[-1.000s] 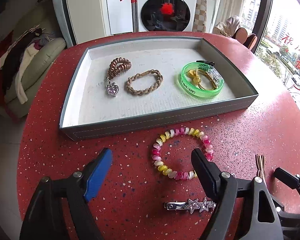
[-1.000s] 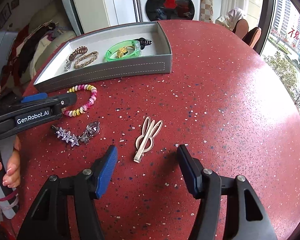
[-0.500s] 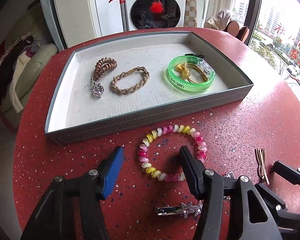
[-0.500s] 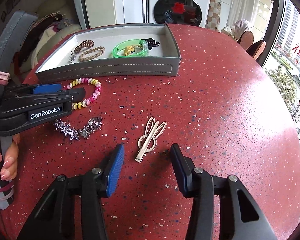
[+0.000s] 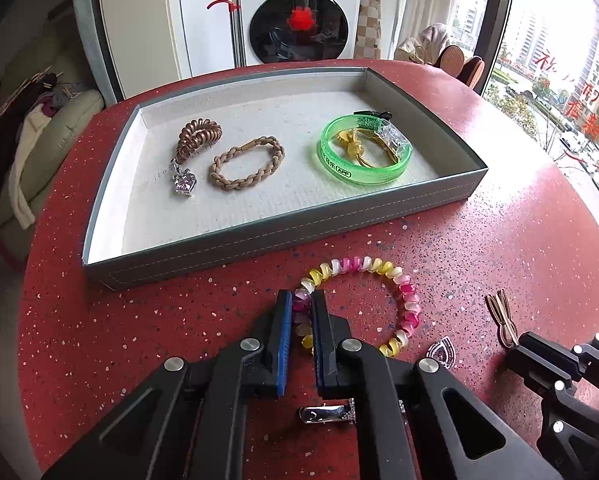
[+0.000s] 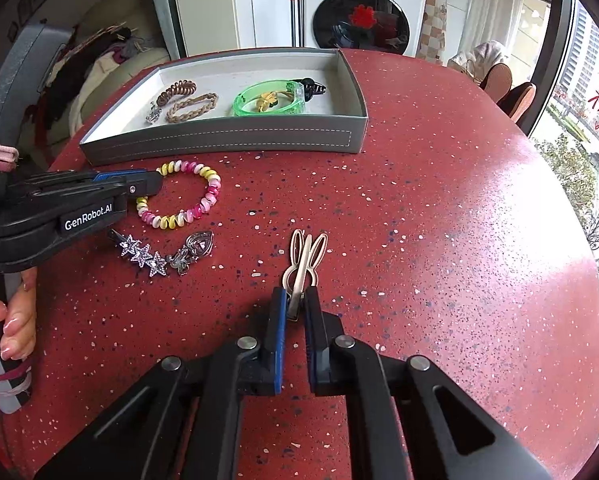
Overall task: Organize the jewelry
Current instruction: 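Grasp the pink-yellow bead bracelet with the left tool while the right tool grasps the beige hair clip, then carry the bead bracelet and beige clip into the tray and open both tools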
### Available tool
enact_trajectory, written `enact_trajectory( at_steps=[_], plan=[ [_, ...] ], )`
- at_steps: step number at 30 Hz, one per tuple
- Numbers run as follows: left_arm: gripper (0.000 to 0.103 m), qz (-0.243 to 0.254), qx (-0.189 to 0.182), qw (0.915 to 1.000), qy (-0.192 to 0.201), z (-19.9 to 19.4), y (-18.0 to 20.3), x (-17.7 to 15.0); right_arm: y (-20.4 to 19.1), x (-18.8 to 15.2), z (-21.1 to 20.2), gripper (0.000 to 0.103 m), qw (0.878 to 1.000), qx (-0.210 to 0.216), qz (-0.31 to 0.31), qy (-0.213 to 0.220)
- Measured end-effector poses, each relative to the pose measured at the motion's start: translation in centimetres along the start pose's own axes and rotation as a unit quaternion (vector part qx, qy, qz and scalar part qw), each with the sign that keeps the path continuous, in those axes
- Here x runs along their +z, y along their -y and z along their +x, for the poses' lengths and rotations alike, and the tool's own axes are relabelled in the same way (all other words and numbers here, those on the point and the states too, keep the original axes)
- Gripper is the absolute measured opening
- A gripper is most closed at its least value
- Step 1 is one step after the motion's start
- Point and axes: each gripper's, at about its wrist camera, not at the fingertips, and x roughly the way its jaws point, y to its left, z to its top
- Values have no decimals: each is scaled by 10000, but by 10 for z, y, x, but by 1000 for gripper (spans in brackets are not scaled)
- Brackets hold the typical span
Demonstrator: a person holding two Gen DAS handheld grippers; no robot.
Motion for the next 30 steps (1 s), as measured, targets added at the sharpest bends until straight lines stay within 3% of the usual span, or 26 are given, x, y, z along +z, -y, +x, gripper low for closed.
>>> enact_trajectory(
  at_steps=[5, 17, 30],
  plan=[
    [29, -303, -210, 9993, 80, -10, -16, -4, 12, 2, -10, 9, 9993, 267, 220, 105],
    [29, -544, -326, 9971, 412, -46, -37, -3, 27, 17, -26, 9, 9953, 712, 602, 251],
    [29, -641, -345, 9942, 790, -69, -54, 35, 23, 80, -38, 9, 9930, 963, 446, 516]
  ],
)
